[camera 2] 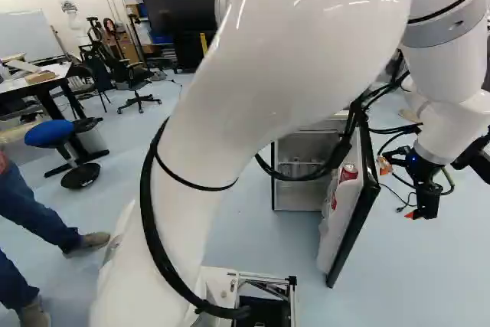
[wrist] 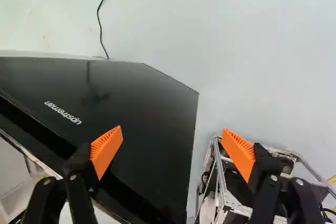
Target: Grab a drink from the fridge
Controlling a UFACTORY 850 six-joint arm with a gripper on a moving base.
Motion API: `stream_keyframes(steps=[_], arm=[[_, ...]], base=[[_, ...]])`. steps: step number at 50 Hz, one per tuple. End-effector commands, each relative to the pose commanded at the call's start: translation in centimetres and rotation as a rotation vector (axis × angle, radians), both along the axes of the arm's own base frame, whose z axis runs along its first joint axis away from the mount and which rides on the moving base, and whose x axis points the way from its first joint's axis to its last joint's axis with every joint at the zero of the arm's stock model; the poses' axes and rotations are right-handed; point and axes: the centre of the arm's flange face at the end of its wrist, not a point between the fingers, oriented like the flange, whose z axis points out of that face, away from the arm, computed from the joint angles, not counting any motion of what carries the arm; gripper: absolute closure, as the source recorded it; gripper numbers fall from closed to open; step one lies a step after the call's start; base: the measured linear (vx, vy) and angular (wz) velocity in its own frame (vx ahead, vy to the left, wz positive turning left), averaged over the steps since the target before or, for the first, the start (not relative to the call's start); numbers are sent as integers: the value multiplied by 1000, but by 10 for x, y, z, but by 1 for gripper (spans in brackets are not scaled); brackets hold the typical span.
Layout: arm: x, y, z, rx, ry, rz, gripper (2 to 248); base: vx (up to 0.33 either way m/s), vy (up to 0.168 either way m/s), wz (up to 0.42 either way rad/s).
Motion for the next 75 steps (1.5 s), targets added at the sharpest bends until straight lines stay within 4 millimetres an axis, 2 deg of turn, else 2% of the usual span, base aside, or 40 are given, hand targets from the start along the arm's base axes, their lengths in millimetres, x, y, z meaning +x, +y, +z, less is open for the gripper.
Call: stream_keyframes(steps=[29, 75], arm=[[12, 38, 3, -121, 5, 44, 3], [19, 119, 4, -85, 22, 126, 3]], base=[[0, 0, 0], [0, 0, 0]])
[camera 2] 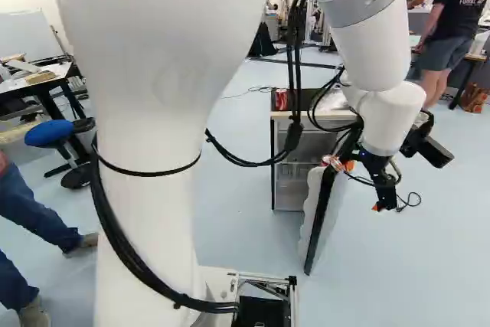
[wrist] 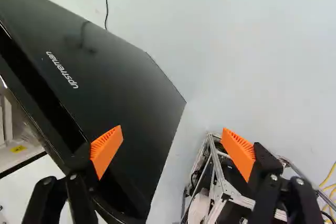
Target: Grab a drink from the fridge
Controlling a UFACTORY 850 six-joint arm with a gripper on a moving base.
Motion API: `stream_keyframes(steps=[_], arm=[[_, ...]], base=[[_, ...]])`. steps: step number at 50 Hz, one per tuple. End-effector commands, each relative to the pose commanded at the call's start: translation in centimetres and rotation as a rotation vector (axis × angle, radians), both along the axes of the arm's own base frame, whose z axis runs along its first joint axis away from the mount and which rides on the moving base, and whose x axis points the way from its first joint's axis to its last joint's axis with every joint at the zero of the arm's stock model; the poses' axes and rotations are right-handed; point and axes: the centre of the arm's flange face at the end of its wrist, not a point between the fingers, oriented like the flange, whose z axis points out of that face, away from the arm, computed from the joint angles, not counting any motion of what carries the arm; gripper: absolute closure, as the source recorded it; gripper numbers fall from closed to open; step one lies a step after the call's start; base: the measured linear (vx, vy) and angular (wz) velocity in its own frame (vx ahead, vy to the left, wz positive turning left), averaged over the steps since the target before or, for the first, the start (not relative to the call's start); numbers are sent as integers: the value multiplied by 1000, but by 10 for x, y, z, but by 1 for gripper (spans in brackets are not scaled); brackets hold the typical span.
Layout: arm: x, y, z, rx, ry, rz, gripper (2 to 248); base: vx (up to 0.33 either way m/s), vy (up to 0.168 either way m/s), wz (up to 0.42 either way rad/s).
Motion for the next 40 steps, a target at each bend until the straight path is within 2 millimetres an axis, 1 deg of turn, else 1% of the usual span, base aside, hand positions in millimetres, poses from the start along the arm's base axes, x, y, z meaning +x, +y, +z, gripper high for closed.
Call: stream_keyframes(steps=[40], arm=[[26, 73, 0, 6, 10, 120, 3]], base=[[0, 0, 0]])
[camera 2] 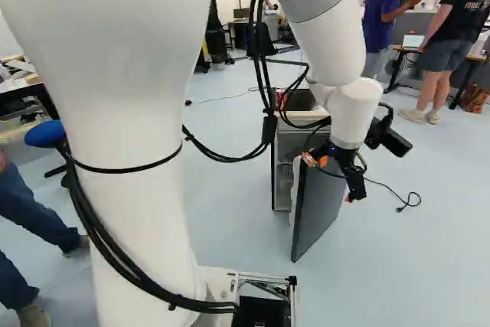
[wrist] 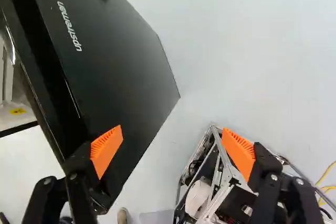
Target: Grab a drink from the fridge
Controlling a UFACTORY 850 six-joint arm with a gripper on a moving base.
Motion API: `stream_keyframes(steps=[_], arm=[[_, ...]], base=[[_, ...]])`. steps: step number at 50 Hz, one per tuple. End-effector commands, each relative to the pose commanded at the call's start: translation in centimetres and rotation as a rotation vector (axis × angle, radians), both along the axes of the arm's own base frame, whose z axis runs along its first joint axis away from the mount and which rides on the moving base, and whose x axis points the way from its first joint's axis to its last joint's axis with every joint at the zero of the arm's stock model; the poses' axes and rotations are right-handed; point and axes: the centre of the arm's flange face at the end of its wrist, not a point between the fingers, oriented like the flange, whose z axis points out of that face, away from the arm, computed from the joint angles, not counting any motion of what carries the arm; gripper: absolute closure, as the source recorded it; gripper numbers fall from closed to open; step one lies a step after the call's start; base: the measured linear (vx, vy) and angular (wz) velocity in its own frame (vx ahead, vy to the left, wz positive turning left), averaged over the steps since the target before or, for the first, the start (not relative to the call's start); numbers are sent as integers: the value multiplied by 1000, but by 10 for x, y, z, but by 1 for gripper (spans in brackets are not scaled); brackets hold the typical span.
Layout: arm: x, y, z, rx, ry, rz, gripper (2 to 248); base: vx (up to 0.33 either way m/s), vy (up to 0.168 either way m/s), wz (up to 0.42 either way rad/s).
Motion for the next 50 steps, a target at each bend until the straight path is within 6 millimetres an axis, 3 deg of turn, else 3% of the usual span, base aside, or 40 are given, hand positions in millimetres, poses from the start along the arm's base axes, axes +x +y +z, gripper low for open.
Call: stream_keyframes(steps=[50], arm=[[37, 76, 5, -169, -92, 142, 3]], base=[[0, 0, 0]])
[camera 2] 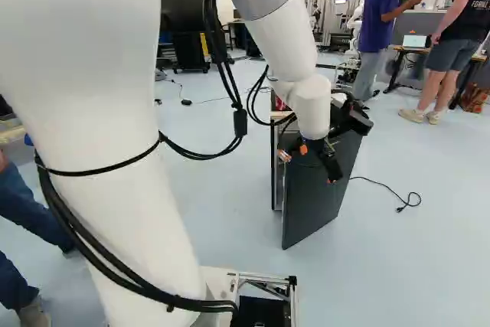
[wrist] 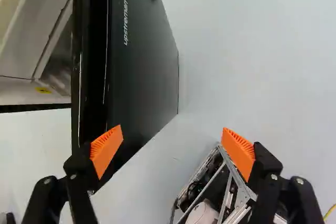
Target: Grab a drink from the fridge
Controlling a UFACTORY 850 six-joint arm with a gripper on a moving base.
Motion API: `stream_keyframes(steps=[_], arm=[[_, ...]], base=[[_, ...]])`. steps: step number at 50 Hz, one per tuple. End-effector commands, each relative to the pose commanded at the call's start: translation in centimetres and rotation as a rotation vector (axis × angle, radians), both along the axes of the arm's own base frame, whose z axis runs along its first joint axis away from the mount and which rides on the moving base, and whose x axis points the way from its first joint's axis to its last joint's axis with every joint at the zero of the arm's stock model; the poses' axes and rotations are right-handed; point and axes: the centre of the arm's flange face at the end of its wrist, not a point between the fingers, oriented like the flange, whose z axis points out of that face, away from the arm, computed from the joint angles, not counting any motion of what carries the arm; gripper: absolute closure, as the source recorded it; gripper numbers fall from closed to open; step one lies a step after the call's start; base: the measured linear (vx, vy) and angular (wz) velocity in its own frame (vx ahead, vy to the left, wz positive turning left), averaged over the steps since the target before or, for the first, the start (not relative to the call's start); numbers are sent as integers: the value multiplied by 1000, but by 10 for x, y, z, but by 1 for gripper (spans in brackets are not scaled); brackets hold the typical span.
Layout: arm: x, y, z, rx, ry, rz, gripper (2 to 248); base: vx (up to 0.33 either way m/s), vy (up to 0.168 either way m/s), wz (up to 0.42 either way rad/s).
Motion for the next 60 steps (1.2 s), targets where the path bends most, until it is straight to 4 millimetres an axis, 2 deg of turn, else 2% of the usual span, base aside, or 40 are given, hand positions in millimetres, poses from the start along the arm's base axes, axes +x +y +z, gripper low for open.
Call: stream_keyframes(steps=[28, 60], arm=[[28, 48, 0, -7, -5, 118, 3], [81, 87, 0, -12, -13, 249, 3]], base=[[0, 0, 0], [0, 0, 0]])
